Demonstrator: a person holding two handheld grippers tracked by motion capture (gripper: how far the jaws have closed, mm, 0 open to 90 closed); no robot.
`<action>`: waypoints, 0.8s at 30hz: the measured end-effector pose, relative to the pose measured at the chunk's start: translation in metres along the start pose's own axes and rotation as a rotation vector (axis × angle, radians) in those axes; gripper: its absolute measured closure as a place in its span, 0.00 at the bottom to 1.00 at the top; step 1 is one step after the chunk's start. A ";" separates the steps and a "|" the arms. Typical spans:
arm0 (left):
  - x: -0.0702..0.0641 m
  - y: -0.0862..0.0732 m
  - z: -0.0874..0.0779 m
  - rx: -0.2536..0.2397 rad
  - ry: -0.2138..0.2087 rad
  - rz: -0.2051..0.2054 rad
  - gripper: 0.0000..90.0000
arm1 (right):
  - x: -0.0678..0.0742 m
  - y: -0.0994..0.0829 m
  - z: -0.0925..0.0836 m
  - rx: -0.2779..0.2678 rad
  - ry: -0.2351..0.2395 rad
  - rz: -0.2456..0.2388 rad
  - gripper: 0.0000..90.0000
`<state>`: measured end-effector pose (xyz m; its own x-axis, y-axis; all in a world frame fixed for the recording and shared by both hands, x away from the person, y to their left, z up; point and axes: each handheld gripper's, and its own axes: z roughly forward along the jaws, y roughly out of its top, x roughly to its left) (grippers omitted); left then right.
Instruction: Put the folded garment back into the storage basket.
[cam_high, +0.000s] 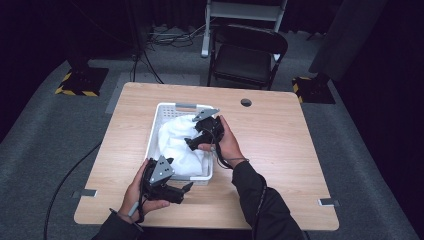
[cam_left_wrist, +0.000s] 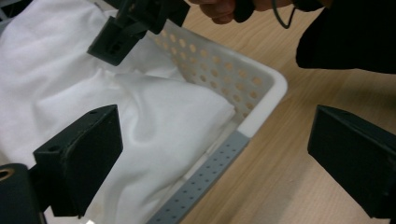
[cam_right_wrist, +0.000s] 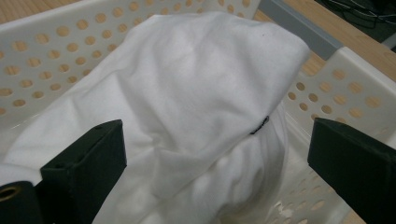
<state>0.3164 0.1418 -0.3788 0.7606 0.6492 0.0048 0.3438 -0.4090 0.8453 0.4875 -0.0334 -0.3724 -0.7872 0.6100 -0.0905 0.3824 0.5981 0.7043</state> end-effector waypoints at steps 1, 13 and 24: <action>-0.003 0.000 0.000 -0.003 -0.011 0.005 0.03 | 0.000 -0.001 -0.002 -0.001 0.006 -0.002 0.05; -0.024 0.002 0.006 -0.003 -0.052 0.054 0.01 | 0.001 -0.009 -0.021 -0.011 0.047 -0.052 0.05; -0.038 0.000 0.016 0.039 -0.022 0.127 0.02 | 0.004 -0.021 -0.041 0.002 0.044 -0.129 0.05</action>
<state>0.2960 0.1066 -0.3873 0.8111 0.5765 0.0983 0.2650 -0.5121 0.8170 0.4566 -0.0654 -0.3583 -0.8502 0.5049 -0.1492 0.2779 0.6711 0.6873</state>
